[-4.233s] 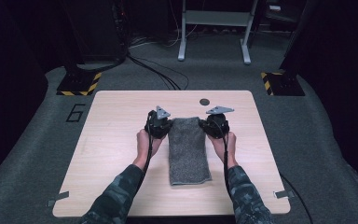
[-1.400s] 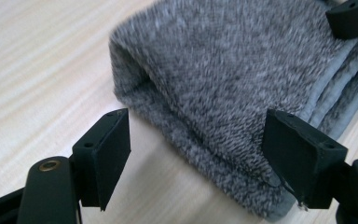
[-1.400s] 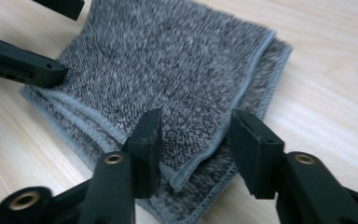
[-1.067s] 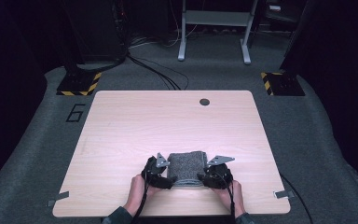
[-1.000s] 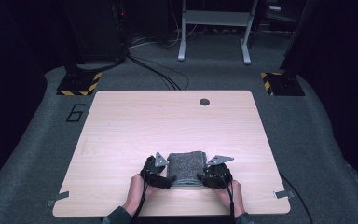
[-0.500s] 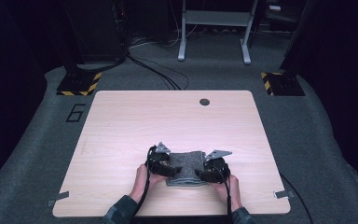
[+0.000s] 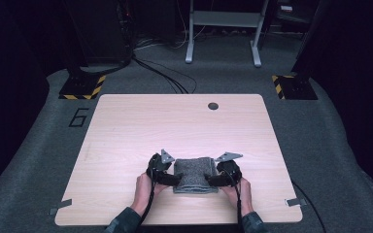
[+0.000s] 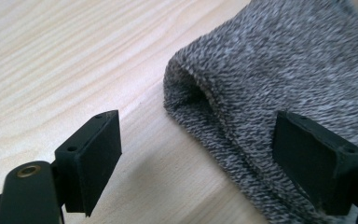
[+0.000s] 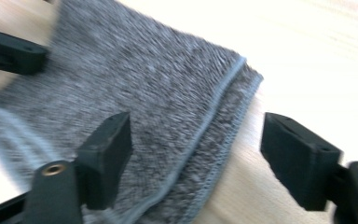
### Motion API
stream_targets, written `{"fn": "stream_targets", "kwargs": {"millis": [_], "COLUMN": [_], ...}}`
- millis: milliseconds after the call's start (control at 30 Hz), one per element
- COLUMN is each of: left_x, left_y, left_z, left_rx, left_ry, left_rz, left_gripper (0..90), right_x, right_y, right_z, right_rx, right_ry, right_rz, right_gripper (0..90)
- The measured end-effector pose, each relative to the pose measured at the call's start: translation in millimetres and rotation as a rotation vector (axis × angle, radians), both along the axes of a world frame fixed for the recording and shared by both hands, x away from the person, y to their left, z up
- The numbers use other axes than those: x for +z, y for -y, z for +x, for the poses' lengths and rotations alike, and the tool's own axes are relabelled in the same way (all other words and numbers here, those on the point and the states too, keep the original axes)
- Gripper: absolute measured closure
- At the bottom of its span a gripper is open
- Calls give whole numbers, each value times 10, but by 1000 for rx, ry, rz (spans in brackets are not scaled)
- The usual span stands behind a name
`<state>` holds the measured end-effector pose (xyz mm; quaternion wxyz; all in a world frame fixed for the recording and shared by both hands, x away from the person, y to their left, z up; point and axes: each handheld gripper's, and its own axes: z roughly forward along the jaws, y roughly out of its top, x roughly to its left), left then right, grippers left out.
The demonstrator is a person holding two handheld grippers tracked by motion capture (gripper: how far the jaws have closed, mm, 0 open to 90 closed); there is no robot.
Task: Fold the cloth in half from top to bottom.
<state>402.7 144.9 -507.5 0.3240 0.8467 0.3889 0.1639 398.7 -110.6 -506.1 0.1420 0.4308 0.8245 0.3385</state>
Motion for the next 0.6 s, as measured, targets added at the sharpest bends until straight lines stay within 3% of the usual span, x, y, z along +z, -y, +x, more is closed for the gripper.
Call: {"fn": "stream_targets", "kwargs": {"millis": [33,200,600], "left_x": [-20,-79,-97], "left_y": [1,-40,-149], "left_z": [7,42,207], "left_rx": [10,14,55], "left_ry": [5,-17,-20], "left_rz": [11,8,6], "left_gripper": [154,145,114], "right_x": [-19,-107,-112], "right_y": [-10,-51,-167], "right_z": [18,88,281], "right_rx": [0,-10,-16], "right_ry": [2,-25,-28], "right_rz": [-20,-28,-53], "right_gripper": [210,150,101]}}
